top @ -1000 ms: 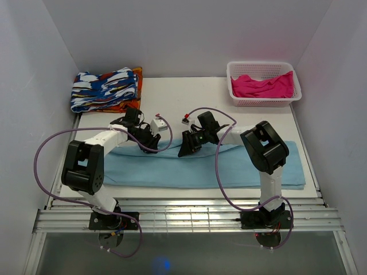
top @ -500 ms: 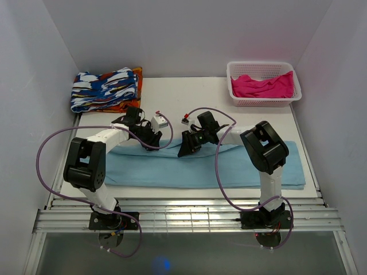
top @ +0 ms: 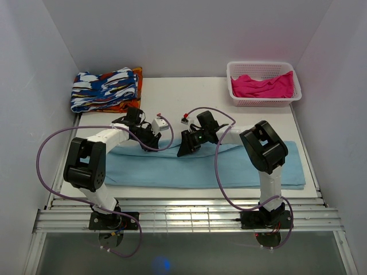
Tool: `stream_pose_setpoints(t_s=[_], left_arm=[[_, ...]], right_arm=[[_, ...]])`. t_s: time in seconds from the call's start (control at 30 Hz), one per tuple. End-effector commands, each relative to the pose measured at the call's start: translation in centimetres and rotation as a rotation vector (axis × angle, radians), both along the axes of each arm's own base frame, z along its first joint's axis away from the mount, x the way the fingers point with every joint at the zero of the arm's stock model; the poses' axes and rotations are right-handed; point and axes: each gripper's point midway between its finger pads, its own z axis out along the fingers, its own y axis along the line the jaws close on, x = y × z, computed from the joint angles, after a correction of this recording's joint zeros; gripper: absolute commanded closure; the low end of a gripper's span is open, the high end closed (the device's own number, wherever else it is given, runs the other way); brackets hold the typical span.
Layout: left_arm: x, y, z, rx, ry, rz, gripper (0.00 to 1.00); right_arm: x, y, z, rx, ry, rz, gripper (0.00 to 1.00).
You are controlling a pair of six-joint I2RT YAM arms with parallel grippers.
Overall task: Fold and stack the trousers
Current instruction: Fold the trousers
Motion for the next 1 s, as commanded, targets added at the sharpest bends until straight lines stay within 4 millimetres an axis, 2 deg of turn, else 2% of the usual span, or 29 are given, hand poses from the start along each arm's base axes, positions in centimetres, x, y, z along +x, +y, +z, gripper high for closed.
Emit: stream_pose_setpoints(t_s=[0.0,0.1,0.13,0.2,0.23,0.3,0.33,0.4,0.43,0.5,0.53,0.57,0.67,0.73,0.83,0.9,0.97], left_arm=[[-1.5,-0.2,-0.3,-0.002,0.036,-0.060,0.71],[-1.0,-0.3,0.4,-0.004,0.026,-0.054,0.84],[-0.7,-0.4,0.8,-0.012,0.016,-0.052,0.89],[-0.1,-0.5,1.4,-0.011,-0.002,-0.036,0.95],[0.7,-0.6,2.1,-0.014,-0.017,-0.013,1.00],[1.5,-0.4,2.7,-0.009,-0.036,0.003,1.00],[2.2,-0.6,3.2,-0.017,-0.054,0.020,1.00],[2.8,-0.7,3.8,-0.025,-0.069,0.034,1.00],[3.6,-0.9,4.6,-0.033,-0.093,0.039,1.00],[4.5,-0.9,5.1,-0.033,-0.107,0.074,1.00],[5.1,-0.9,5.4,-0.036,-0.122,0.080,1.00],[5.9,-1.0,5.7,-0.037,-0.138,0.091,1.00],[8.0,-0.8,6.3,-0.020,-0.188,0.121,1.00],[9.7,-0.4,6.1,0.000,-0.221,0.154,1.00],[12.4,0.1,6.5,0.018,-0.287,0.201,1.00],[14.1,0.5,7.2,0.014,-0.322,0.234,1.00],[15.7,1.2,6.3,0.027,-0.331,0.261,1.00]], right_arm=[[0.6,0.8,0.1,0.008,-0.024,0.012,0.57],[0.6,0.9,0.7,0.016,-0.033,0.030,0.53],[1.0,1.2,1.8,0.029,-0.060,0.039,0.50],[1.0,0.6,2.8,0.017,-0.098,0.066,0.42],[1.4,0.0,4.6,0.038,-0.144,0.063,0.39],[1.6,-1.0,6.1,0.054,-0.212,0.082,0.28],[2.1,-1.9,8.0,0.074,-0.257,0.071,0.26],[0.9,-3.2,8.8,0.088,-0.271,0.111,0.28],[0.5,-3.8,10.1,0.101,-0.351,0.144,0.32],[-1.5,-4.6,9.7,0.109,-0.359,0.187,0.40],[-2.3,-4.8,10.5,0.123,-0.401,0.204,0.42],[-3.3,-5.4,9.1,0.102,-0.391,0.208,0.43],[-4.4,-5.6,6.7,0.053,-0.405,0.226,0.50],[-5.8,-6.0,3.8,-0.013,-0.329,0.252,0.55],[-6.3,-6.4,0.9,-0.079,-0.240,0.248,0.58],[-6.1,-6.6,-0.3,-0.119,-0.211,0.226,0.59],[-5.9,-6.7,-1.7,-0.151,-0.172,0.207,0.59]])
